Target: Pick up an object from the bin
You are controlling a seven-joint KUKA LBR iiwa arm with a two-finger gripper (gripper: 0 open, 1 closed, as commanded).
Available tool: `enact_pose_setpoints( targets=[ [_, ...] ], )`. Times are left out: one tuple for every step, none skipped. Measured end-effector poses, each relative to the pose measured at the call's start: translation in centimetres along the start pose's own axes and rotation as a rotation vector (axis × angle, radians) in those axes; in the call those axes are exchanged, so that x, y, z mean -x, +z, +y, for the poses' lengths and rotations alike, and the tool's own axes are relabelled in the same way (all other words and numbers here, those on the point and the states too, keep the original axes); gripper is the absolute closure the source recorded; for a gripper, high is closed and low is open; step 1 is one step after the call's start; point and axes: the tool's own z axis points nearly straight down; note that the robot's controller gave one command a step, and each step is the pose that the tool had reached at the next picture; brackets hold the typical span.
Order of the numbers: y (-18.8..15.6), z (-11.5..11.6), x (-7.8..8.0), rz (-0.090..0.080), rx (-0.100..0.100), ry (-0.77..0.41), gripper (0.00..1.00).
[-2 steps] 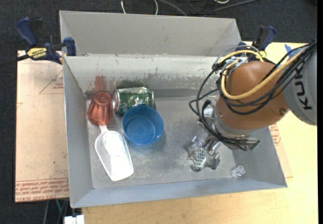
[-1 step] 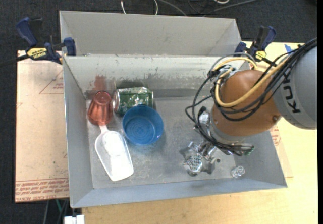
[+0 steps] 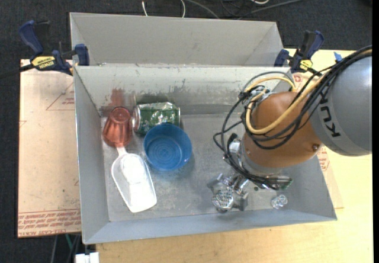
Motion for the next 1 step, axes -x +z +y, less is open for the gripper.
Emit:
enact_pose_setpoints(
  targets=[
    [-2.21, 0.02, 0.11, -0.001, 0.001, 0.002, 1.0]
  ],
)
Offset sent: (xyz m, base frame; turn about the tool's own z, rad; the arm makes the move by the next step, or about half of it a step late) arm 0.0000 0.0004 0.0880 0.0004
